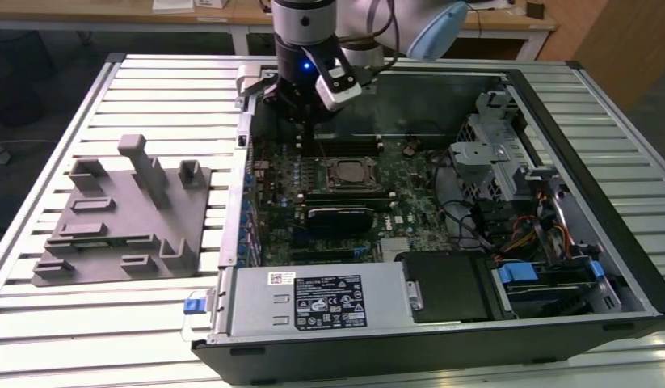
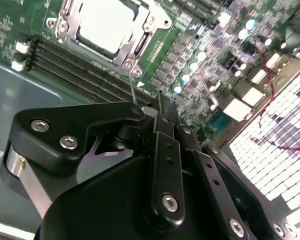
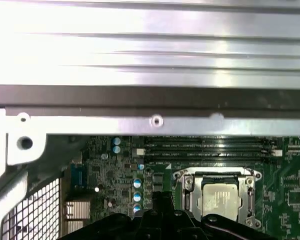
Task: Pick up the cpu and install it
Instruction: 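Install the second cpu locking lever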
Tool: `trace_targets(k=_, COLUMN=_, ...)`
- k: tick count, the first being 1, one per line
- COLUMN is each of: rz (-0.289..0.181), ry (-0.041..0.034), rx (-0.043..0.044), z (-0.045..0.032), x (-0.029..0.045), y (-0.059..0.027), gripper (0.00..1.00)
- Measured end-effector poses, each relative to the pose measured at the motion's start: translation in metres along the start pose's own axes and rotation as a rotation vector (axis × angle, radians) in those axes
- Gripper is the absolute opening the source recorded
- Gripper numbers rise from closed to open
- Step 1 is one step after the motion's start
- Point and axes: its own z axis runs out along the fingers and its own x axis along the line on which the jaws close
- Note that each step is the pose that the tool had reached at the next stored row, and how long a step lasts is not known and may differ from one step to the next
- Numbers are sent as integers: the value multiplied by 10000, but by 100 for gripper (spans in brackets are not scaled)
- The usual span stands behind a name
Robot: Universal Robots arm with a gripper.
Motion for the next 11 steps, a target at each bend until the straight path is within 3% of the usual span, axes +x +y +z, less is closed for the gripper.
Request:
trace_targets(k=7, rz=-281, ry=-32, rx=-8, z=1, x=0, y=52, gripper=11)
trace_targets(k=11, rz=-360, ry=-92, rx=-11, z=2, x=-1, y=52, gripper=11)
